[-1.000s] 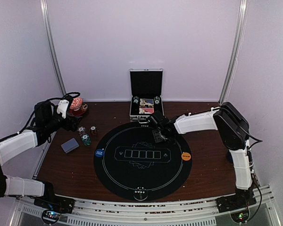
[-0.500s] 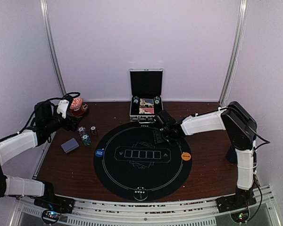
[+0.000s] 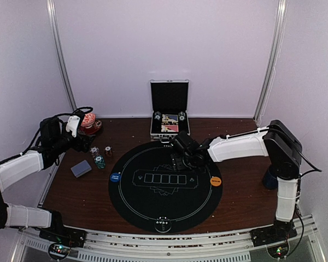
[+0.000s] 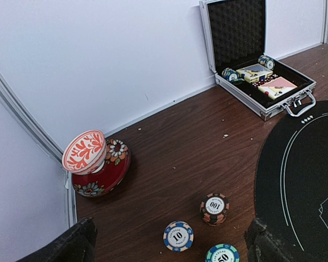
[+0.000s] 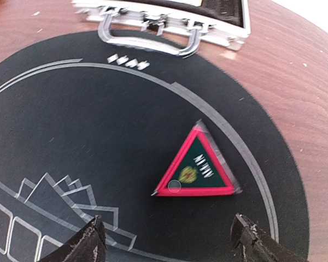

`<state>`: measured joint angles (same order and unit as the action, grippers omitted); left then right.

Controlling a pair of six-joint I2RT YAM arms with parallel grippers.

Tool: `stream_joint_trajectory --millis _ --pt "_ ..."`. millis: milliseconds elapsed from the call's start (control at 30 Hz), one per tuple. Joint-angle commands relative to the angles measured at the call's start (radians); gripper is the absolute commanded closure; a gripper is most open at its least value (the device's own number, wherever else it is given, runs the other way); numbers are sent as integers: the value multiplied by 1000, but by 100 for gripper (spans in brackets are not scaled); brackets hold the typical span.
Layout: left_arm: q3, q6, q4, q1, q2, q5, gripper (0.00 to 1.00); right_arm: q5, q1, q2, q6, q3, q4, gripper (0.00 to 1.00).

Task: Distribute texas hold em gaming equipment
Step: Move the all-in button to the poker table mat.

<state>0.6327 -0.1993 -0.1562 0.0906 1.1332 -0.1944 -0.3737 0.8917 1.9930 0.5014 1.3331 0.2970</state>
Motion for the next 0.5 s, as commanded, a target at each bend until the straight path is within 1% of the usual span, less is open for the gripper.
stream_joint_trajectory --millis 0,100,300,467 --pt "11 5 -33 -6 1 -7 2 -7 15 -30 38 -50 -15 20" --pt "12 5 -33 -6 0 -8 2 -4 13 -13 52 -56 -35 21" --pt "10 5 -34 -5 0 -8 2 -27 9 43 75 -37 -49 27" --pt "10 5 -34 -5 3 -11 2 7 -19 86 89 -32 -74 31"
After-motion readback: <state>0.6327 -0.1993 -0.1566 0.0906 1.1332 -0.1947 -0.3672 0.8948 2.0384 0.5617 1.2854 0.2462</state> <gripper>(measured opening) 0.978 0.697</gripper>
